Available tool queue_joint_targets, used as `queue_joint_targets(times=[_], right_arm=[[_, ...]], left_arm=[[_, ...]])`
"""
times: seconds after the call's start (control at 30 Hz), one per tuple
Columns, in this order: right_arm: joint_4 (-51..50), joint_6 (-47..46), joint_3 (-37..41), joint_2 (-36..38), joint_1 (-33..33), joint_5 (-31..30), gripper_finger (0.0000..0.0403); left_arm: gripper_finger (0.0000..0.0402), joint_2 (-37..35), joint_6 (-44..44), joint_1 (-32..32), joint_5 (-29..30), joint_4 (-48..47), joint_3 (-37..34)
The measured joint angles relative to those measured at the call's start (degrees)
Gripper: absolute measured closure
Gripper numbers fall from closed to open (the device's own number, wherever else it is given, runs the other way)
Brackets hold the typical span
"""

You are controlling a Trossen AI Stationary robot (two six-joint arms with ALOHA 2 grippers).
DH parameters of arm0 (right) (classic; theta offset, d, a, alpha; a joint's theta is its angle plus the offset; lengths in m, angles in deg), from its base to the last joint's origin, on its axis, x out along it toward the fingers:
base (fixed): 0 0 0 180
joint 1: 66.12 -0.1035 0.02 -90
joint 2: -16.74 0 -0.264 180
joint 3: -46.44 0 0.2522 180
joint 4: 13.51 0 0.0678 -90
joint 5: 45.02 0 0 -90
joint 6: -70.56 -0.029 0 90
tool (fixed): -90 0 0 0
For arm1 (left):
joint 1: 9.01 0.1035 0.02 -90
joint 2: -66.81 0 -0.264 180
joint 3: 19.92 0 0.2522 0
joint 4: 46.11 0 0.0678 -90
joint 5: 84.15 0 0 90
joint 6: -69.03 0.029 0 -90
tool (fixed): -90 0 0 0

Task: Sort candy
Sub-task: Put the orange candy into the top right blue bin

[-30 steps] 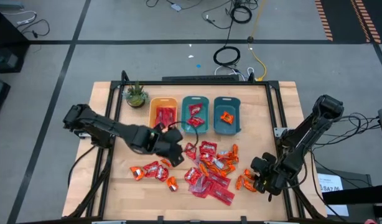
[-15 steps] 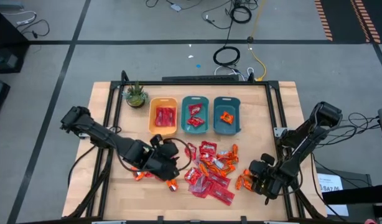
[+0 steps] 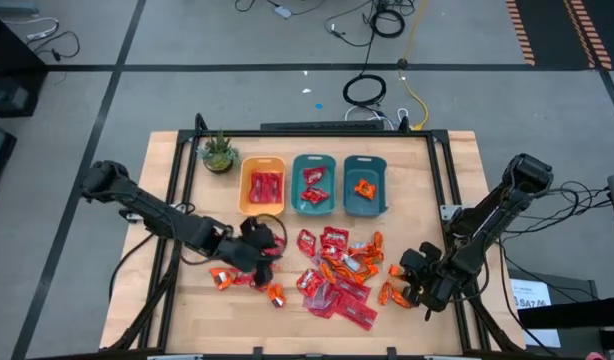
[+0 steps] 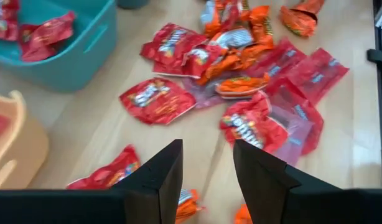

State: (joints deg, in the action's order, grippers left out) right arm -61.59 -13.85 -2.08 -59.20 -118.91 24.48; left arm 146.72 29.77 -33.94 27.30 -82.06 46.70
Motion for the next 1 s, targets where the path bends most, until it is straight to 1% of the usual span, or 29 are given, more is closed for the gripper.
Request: queue_joint_targets(times=[0.07, 0.17, 0.23, 0.33, 0.4, 0.53, 0.63, 0.7, 0.87, 1.0], right_arm=[[-3.5, 1.5, -2.1, 0.6, 1.8, 0.0, 0.0384], [-10.7, 5.0, -7.0, 0.9, 5.5, -0.9, 0.0392], [-15.4, 6.6, -10.1, 0.9, 8.0, -2.8, 0.0394], [-20.2, 8.3, -14.6, 0.9, 12.8, -5.3, 0.0394], [-22.6, 10.3, -16.9, 1.1, 16.8, -5.4, 0.0394], [-22.1, 16.4, -19.6, 1.2, 25.8, -5.3, 0.0394], [-20.6, 22.4, -20.3, 1.3, 33.4, -4.9, 0.0394], [-19.8, 26.6, -20.1, 1.3, 38.4, -4.4, 0.0394], [-13.9, 39.2, -20.1, 1.3, 50.3, -0.3, 0.0394], [-8.5, 43.8, -20.1, 1.3, 56.5, -0.4, 0.0382]], left_arm=[[0.0249, -2.9, 1.0, 0.7, -0.8, 1.4, -3.7], [0.0249, -7.5, 1.2, 1.7, -3.7, 2.8, -9.2], [0.0249, -10.3, 2.2, 2.4, -5.2, 5.4, -12.4], [0.0249, -14.6, 4.3, 3.5, -7.2, 7.9, -16.9], [0.0249, -17.4, 5.8, 4.4, -8.6, 8.9, -19.3], [0.0249, -23.2, 8.3, 6.9, -10.7, 8.8, -23.2], [0.0249, -26.9, 10.2, 8.6, -12.7, 8.8, -25.2], [0.0249, -28.7, 11.5, 9.5, -13.0, 8.1, -26.0], [0.0249, -31.2, 14.7, 11.0, -13.1, 7.5, -26.6], [0.0249, -31.5, 14.6, 11.1, -13.5, 6.5, -26.6]])
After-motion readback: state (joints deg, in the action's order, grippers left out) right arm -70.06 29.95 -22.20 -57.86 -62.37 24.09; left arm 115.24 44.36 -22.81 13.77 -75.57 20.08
